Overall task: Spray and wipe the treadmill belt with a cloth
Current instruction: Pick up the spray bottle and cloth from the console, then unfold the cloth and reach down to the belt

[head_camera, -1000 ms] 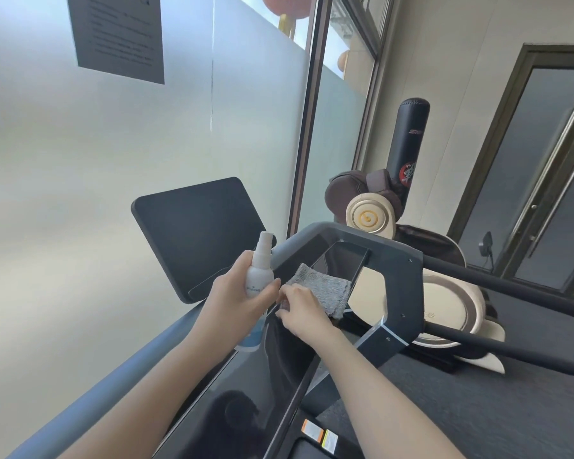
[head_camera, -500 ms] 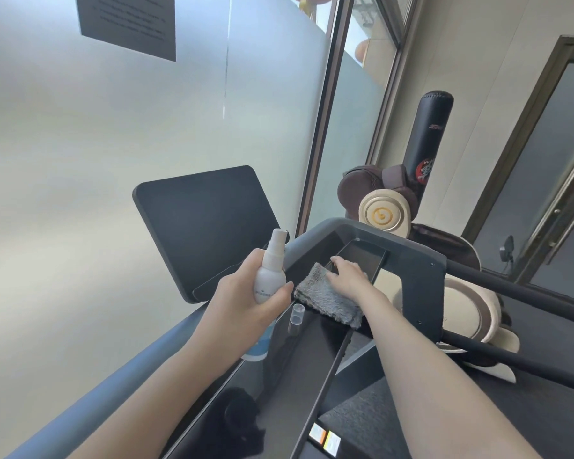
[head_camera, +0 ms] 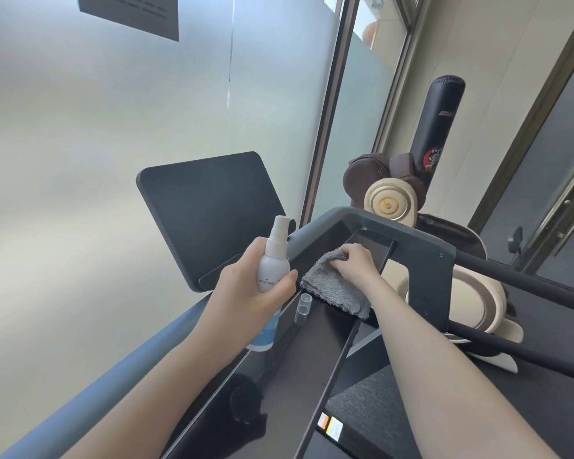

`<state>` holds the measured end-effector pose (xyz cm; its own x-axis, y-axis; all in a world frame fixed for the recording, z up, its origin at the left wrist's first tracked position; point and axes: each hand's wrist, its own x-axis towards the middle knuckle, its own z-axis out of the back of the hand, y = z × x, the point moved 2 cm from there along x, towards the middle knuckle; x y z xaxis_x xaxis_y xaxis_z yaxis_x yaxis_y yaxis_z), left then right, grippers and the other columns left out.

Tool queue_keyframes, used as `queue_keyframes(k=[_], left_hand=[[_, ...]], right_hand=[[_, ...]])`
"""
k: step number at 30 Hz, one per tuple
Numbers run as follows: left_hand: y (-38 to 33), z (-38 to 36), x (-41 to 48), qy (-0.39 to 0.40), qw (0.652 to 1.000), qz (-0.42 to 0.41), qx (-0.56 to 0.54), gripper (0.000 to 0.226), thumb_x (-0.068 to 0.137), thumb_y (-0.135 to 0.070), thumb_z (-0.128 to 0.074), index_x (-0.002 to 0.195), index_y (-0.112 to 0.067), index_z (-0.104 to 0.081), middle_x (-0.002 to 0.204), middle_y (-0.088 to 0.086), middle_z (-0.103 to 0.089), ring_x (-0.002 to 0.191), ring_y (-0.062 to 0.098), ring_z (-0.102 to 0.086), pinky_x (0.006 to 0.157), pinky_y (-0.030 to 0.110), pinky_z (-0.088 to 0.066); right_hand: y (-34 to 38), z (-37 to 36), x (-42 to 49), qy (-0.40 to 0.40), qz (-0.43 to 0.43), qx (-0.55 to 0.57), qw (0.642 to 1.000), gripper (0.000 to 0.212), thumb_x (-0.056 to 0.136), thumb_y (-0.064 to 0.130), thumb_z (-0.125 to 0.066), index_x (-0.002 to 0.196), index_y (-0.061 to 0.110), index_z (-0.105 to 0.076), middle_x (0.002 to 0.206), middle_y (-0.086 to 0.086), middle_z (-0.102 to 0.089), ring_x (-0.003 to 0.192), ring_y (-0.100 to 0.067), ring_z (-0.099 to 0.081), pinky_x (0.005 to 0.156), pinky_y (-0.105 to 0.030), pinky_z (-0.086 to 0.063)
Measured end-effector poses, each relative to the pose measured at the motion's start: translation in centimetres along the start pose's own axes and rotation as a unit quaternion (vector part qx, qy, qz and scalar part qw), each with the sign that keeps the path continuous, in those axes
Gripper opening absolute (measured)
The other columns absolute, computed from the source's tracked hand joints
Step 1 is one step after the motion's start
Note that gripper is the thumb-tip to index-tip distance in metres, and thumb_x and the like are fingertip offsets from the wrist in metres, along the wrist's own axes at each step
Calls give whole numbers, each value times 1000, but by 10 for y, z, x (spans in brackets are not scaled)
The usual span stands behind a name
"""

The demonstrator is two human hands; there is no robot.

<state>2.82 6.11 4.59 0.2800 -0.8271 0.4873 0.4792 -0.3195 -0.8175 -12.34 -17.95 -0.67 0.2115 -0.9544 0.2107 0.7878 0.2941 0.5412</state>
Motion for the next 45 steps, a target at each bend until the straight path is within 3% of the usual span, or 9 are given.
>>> queue_keyframes(k=[2,14,19,22,26,30,34,39,45], left_hand=[[0,0,0,1,1000,2,0,14,86,-24,-63,89,-19,-49,74,1,-58,69,20,-57,64,34,-52],[-23,-12,-6,23,1000,-13,-14,15,88,-23,-63,88,-19,-49,75,3,-60,72,27,-59,71,46,-53],[-50,-35,-16,55,997,-19,-47,20,90,-30,-60,92,-16,-45,77,4,-64,75,29,-63,74,50,-54],[-65,-50,-25,70,995,-31,-70,18,89,-30,-60,90,-19,-46,73,1,-66,71,25,-65,69,46,-55],[-87,-66,-41,71,992,-65,-84,20,88,-26,-61,90,-15,-44,70,0,-60,59,10,-56,55,21,-46],[-104,-79,-62,78,987,-84,-111,24,88,-26,-60,105,-22,-44,80,10,-63,72,27,-58,59,28,-48],[-118,-87,-81,96,978,-115,-145,61,87,-11,-60,129,-46,-35,79,9,-60,63,29,-55,62,40,-52],[-127,-93,-103,125,973,-142,-130,74,84,0,-54,140,-44,-32,58,-4,-54,42,6,-45,49,12,-39],[-140,-97,-137,146,975,-139,-98,66,77,-6,-53,130,-42,-36,58,-3,-54,44,9,-44,50,20,-42]], right_hand=[[-2,13,-6,-11,7,29,999,12,84,20,-65,81,9,-63,96,-9,-64,97,-28,-57,76,-31,-40],[18,126,-82,-68,81,128,986,14,91,18,-61,98,7,-64,95,-4,-67,88,-15,-58,73,-24,-40],[16,160,-122,-129,91,123,980,5,90,16,-61,87,13,-59,78,7,-59,70,2,-49,56,-1,-34],[10,177,-144,-159,87,100,978,11,89,15,-61,88,3,-62,81,-5,-62,69,-9,-50,55,-6,-34],[-2,197,-175,-191,76,75,976,16,87,15,-63,82,0,-60,75,-12,-61,69,-19,-49,55,-24,-29],[-17,212,-210,-202,57,71,975,13,87,14,-63,80,2,-61,66,-2,-55,61,-14,-44,53,-17,-30],[-31,224,-242,-202,35,57,977,17,88,16,-61,72,13,-56,61,8,-48,58,-6,-42,55,-17,-31],[-43,231,-277,-215,17,15,976,24,87,17,-62,67,17,-48,62,9,-44,61,-9,-41,59,-27,-32],[-54,232,-311,-209,19,1,978,14,87,23,-62,77,16,-56,66,12,-49,70,-15,-46,66,-32,-38]])
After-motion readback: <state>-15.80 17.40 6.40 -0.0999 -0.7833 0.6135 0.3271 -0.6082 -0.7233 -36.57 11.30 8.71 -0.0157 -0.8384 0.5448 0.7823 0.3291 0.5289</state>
